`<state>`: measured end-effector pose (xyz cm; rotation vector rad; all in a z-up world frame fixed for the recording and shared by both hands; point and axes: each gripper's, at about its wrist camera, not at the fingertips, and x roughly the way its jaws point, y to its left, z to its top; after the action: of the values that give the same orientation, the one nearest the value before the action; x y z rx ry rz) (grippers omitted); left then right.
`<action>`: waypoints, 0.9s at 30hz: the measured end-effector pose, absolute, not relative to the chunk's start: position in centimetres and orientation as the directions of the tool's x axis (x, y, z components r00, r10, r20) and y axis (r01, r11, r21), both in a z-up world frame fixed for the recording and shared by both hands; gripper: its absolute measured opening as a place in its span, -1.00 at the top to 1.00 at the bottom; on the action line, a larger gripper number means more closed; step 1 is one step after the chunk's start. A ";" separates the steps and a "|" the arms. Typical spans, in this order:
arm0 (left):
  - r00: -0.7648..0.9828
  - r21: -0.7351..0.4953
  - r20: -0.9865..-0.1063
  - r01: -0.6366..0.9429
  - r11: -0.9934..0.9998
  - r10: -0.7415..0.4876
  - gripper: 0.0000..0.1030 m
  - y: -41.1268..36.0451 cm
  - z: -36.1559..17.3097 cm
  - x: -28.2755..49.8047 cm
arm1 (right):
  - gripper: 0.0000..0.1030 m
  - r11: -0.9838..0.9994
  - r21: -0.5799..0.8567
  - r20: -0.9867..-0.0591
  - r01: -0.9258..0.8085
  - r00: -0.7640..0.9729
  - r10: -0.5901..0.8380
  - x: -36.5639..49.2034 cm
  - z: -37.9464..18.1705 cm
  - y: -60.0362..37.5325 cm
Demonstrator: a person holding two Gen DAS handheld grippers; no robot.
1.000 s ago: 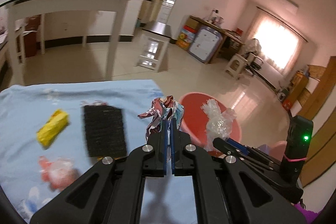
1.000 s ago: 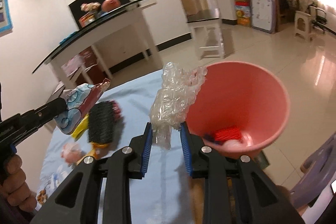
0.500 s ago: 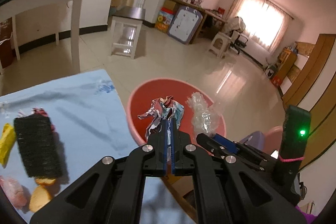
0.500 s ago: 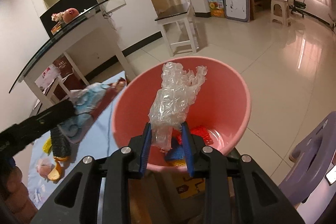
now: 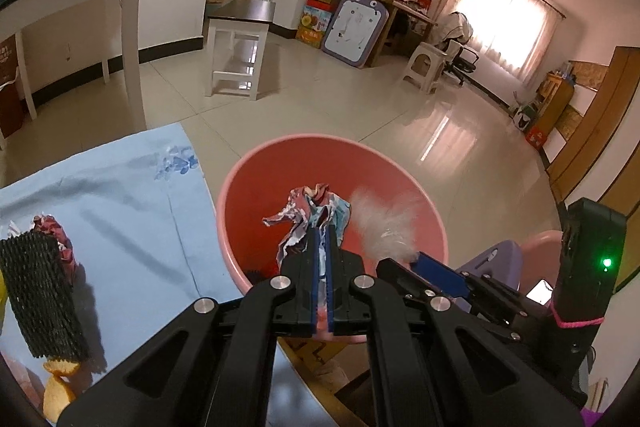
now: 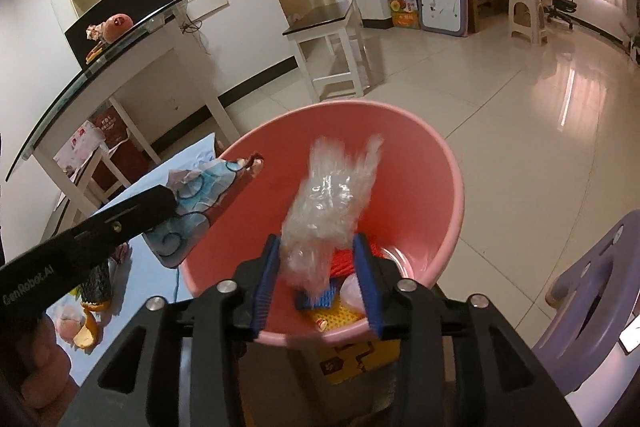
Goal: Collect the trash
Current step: 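Open both tools to drop the foil wrapper and bubble wrap into the bucket, then move both tools back from the bucket to the trash on the table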
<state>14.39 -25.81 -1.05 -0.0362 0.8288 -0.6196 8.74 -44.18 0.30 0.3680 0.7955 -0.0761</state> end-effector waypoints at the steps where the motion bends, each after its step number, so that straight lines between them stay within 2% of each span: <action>1: 0.507 -0.270 -0.680 0.498 0.824 -0.529 0.74 -25.7 -1.0 14.4 | 0.07 0.933 0.293 -0.709 0.208 0.702 0.067 8.8 0.3 -44.3; 2: 0.499 -0.282 -0.681 0.496 0.821 -0.535 0.54 -25.7 -1.0 14.5 | 0.06 0.932 0.294 -0.707 0.210 0.704 0.064 8.7 0.4 -44.5; 3: 0.495 -0.289 -0.683 0.492 0.821 -0.537 0.44 -25.7 -1.0 14.7 | 0.06 0.932 0.296 -0.704 0.210 0.708 0.064 8.7 0.4 -44.5; 16: 0.522 -0.267 -0.667 0.499 0.825 -0.532 0.43 -24.1 0.2 12.7 | 0.03 0.935 0.302 -0.687 0.187 0.723 0.078 7.0 2.3 -43.0; 27: 0.570 -0.235 -0.660 0.461 0.855 -0.489 0.43 -19.4 1.1 9.1 | 0.01 0.945 0.308 -0.681 0.115 0.720 0.135 4.7 3.7 -38.9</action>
<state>9.07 -19.40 1.14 -0.0379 0.7868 -0.5579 4.70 -38.90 3.71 0.3430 0.7711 0.0112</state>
